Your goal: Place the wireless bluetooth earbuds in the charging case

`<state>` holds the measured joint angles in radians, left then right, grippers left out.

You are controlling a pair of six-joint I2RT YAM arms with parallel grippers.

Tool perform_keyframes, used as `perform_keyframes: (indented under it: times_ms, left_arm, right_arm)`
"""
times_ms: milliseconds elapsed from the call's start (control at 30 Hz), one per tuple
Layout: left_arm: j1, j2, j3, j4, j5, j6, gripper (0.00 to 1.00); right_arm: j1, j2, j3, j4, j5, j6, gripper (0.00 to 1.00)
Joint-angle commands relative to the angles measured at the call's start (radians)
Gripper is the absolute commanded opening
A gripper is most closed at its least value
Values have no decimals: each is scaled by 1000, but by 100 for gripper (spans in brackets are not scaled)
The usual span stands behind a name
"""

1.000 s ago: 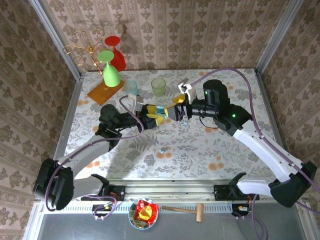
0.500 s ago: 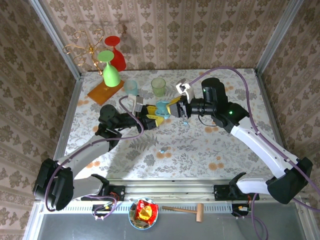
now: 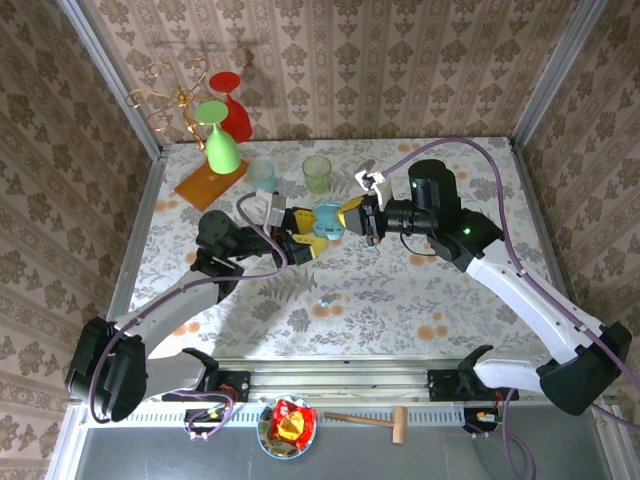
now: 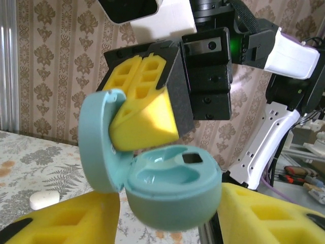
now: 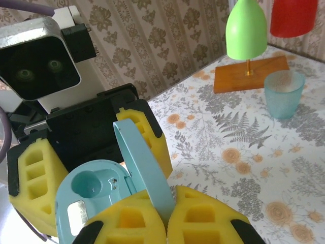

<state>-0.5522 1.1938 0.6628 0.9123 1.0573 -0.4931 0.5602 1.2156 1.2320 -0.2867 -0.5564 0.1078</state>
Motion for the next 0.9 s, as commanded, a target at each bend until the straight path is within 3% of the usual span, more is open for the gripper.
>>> perform_keyframes:
  times_ms: [0,233,433,767,867]
  left_arm:
    - [0,-10,21,29,26,22,57]
    - [-6,-13,31,-10,9,38,73]
    - [-15,-12,40,-32,13,51,76]
    - [-22,-16,43,-32,16,47,57]
    - [-22,-16,40,-22,16,54,56]
  right_arm:
    - [11,-47,-6,51,71,-35,0]
    - [42,-67,8,10,155,-100,0]
    - [93,-64,24,-25,258,-166,0]
    - [116,-54,24,-30,296,-186,0]
    - [116,-53,25,-35,279,-184,0]
